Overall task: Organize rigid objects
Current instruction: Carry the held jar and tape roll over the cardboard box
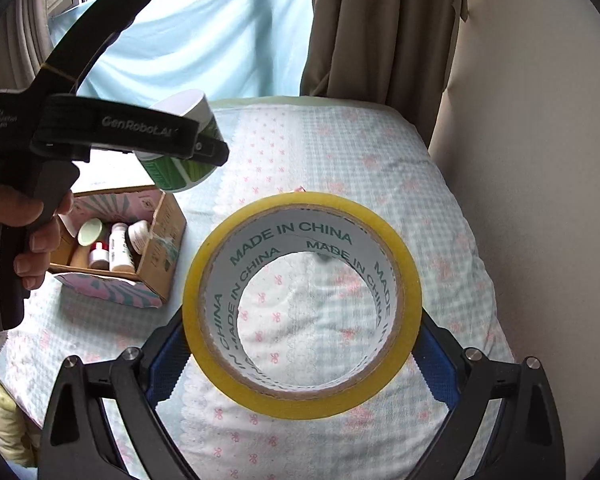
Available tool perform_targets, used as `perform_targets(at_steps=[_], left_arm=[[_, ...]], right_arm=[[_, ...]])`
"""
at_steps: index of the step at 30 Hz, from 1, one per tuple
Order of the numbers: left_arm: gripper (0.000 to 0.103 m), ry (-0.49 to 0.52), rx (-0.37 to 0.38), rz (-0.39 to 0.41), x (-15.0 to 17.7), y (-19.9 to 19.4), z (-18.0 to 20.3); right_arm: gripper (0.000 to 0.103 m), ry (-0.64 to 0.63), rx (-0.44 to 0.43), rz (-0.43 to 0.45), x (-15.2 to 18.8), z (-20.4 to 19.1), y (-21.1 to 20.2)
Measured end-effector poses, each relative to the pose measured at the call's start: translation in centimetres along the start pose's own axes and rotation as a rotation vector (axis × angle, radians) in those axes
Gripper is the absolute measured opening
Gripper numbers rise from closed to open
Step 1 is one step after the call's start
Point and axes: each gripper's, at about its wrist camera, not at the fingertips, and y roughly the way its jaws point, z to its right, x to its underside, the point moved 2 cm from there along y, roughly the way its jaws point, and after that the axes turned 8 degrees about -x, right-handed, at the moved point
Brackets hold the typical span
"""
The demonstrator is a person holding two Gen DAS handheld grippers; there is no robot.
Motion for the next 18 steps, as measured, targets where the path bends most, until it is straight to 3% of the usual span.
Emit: perform_targets(at_steps=[8,14,18], left_arm=[[0.069,-0.092,-0.073,0.034,2.9,-5.9,-11.7],[0.069,-0.172,-0.114,0.031,6.4,-8.1,-20.8],[0.069,-0.194,-0.140,0.008,8.8,-7.9,-25.4]], right_arm=[[0.096,0.034,-0.096,0.030,-4.7,-7.9,-1.1],[0.096,0.019,-0.142,0.015,-7.2,-14.7,1.1],[0.096,0.081,-0.197,-0.002,-8.2,-18.0,3.6]])
